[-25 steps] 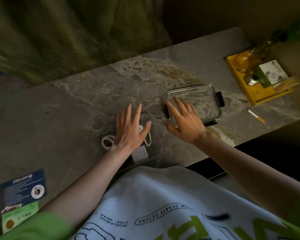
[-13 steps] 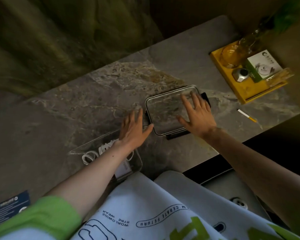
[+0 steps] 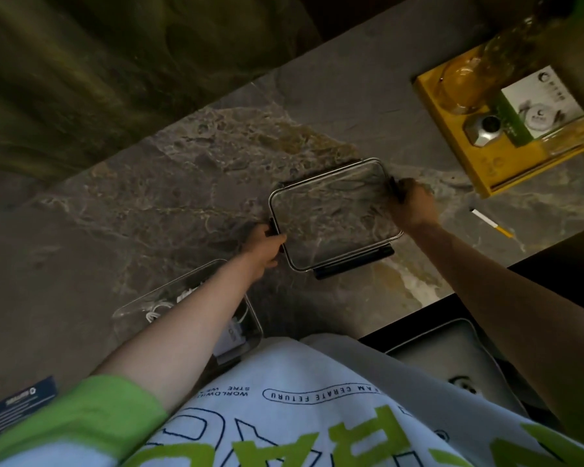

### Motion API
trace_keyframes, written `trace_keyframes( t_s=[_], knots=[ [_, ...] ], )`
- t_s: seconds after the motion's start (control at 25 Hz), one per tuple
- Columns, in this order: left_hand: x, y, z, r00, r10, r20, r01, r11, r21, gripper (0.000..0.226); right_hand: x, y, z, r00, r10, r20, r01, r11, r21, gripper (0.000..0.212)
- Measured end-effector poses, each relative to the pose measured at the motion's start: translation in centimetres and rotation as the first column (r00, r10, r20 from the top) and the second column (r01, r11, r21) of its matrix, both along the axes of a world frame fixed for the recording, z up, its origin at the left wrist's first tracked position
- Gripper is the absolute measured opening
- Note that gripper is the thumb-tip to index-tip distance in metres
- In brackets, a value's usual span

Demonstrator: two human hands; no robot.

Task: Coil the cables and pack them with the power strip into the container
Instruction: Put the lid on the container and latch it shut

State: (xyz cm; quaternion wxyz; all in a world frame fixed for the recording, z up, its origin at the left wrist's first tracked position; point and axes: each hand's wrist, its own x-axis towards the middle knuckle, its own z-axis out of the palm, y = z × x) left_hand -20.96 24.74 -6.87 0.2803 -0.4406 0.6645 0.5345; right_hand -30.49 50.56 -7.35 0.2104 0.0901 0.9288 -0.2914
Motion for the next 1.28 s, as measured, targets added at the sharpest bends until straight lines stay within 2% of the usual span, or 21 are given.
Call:
trace_keyframes(
  t_s=[0.12,0.28,0.48,0.64,0.84,0.96,1.04,1.08,1.16,1.28],
  knots=[
    [-0.2,-0.2,-0.6,0.999,0.034,0.024,-0.035,0.999,0.031,0.032,-0.2,0.0,0.3,0.996,-0.086,0.023,0.087,0.995,-0.049,0.037],
    [0.2,-0.4,-0.7,0.992,0.123,0.018,-0.124,0.992,0.015,0.028,-0.5,0.6,0.4,0.99,-0.138,0.009,0.138,0.99,-0.024,0.027],
    [0.7,-2.5,0.1,0.977,0.181,-0.112,-0.183,0.983,-0.013,0.021,0.1,-0.2,2.7,0.972,-0.226,-0.063,0.209,0.957,-0.199,0.028],
    [2.0,-5.2,2.9,0.933,0.194,-0.303,-0.189,0.981,0.047,0.023,1.2,-2.4,6.0,0.966,-0.249,-0.073,0.195,0.883,-0.428,0.024],
    [6.9,-9.6,7.7,0.887,0.129,-0.444,-0.082,0.989,0.124,0.019,3.3,-5.9,9.1,0.979,-0.204,0.009,0.167,0.771,-0.614,0.035],
    [10.6,-12.4,9.7,0.851,0.168,-0.497,-0.101,0.982,0.159,0.019,5.5,-8.4,10.4,0.994,-0.108,0.021,0.093,0.728,-0.679,0.026],
    [13.1,-13.9,10.3,0.819,0.223,-0.529,-0.135,0.971,0.199,0.022,6.9,-10.0,10.8,1.0,-0.031,-0.003,0.02,0.696,-0.718,0.008],
    [14.3,-14.6,10.6,0.806,0.239,-0.542,-0.148,0.967,0.208,0.023,7.4,-10.7,11.0,1.0,-0.002,-0.021,-0.014,0.673,-0.739,0.011],
    [16.7,-15.9,10.9,0.787,0.237,-0.569,-0.16,0.97,0.183,0.023,8.9,-12.2,11.7,0.997,0.056,-0.057,-0.079,0.642,-0.763,0.017],
    [19.7,-17.6,11.1,0.789,0.145,-0.596,-0.136,0.989,0.061,0.023,11.2,-14.1,12.6,0.984,0.151,-0.089,-0.167,0.648,-0.743,0.007]
  ],
)
